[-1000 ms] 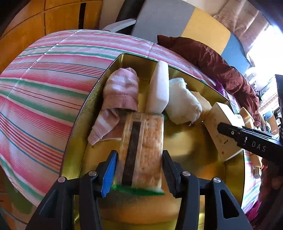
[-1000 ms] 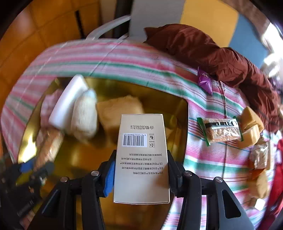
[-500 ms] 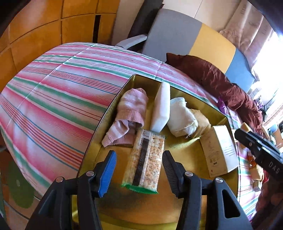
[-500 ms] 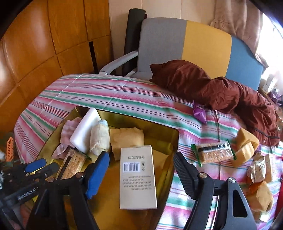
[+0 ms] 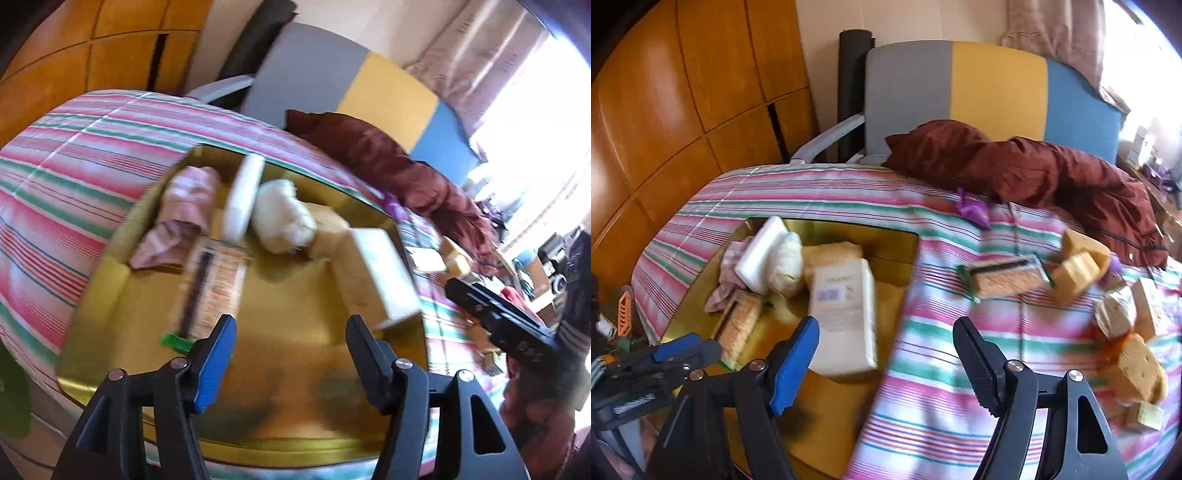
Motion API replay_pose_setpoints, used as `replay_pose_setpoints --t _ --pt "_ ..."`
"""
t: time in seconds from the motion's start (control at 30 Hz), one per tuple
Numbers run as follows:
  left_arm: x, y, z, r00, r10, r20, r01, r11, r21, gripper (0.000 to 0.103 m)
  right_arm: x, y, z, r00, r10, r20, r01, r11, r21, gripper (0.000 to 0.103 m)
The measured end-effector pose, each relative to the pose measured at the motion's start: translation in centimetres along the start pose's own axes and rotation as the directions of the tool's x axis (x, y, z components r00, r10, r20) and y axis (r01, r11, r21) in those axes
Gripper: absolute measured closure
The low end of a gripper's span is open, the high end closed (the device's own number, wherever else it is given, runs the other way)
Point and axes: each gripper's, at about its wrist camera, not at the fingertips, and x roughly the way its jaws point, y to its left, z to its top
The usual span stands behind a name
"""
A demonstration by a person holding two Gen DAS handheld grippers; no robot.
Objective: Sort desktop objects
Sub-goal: 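Move both tools back toward the sponges and yellow sock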
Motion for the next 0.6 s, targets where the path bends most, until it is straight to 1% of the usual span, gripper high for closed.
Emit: replay_pose_setpoints --t 0.17,0.37,0.47,0.6 --pt "0.0 -3.1 -1.0 0.999 -0.042 -0.022 0.043 0.998 0.047 0.038 -1.3 -3.3 -2.1 0.999 -0.047 0.004 0.047 0.999 0.013 0.027" --pt "0.1 -7.9 -2.4 0.997 -0.071 -0.041 0.076 0.988 0.136 0.038 -3.0 -9.1 -4.7 0.992 -0.123 -0.017 0.124 0.991 0.053 0.027" --pt "0.4 -10.4 -3.1 0.995 -0.088 -0.052 0.096 0.976 0.193 0.038 -3.8 -13.0 -5.3 0.982 -0.185 -0.029 0.187 0.979 0.076 0.027" --pt "0.9 -13.4 -4.4 0.991 -0.113 -0.066 0.126 0.96 0.25 0.038 -4.7 -18.9 -5.5 0.961 -0.269 -0.059 0.274 0.955 0.11 0.027"
